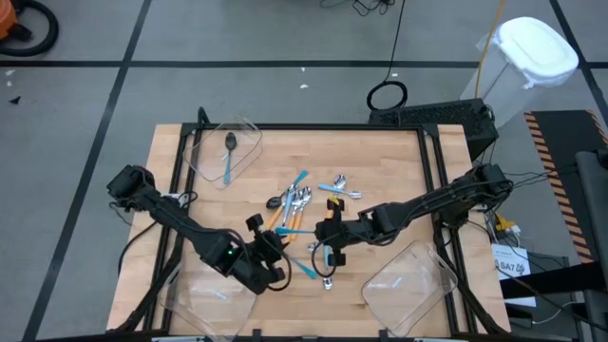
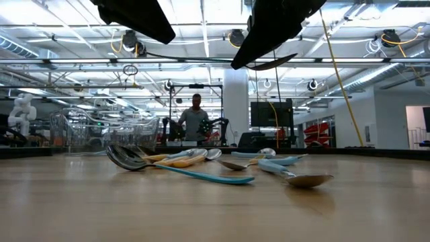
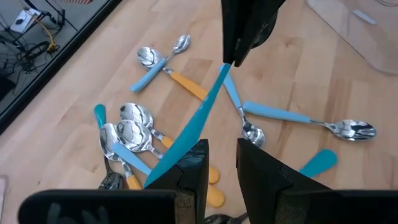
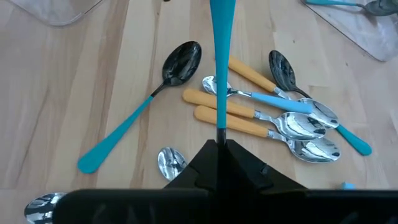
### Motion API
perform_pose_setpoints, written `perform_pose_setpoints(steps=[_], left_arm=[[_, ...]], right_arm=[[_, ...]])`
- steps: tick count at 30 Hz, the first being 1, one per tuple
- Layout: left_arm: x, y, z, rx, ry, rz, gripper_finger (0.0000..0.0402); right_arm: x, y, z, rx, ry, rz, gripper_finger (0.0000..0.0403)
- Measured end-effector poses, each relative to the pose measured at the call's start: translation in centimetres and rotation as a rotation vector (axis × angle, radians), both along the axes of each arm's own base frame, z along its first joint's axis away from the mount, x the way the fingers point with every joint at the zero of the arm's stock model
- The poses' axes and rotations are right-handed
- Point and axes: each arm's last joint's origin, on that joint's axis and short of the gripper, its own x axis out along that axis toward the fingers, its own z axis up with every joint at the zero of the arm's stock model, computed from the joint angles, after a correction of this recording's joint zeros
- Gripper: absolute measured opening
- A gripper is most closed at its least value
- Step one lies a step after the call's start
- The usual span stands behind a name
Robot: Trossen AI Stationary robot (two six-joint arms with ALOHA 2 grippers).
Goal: Sort silverware by color (type)
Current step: Put the blue spoon into the top left transparent bin
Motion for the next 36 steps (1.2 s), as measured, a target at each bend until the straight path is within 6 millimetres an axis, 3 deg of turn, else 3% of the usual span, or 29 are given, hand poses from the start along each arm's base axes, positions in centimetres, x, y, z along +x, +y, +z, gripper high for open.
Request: perform_pose_setpoints(steps=[6,14,18,36], left_arm=[[0.6,0.9,-0.1,-0.042,0.029,0.002,0.0099],[1.3,2.1,-0.1,-0.01,0.063,-0.022,0.024],[1.4,2.2,-0.1,-0.015,0.076,-0.049,0.0282],[0.6,2.2,-0.6,-0.011,0.195,-0.1,0.0294]], right_arm=[[-0.1,0.0,0.0,-0.012,0.008,0.013,0.0011],[-0.1,0.2,-0.1,0.008,0.015,0.03,0.0011],[-0.2,0.5,-0.1,0.003,0.018,0.043,0.0011],[-0.6,1.9,-0.1,-0.034,0.016,0.111,0.0011]])
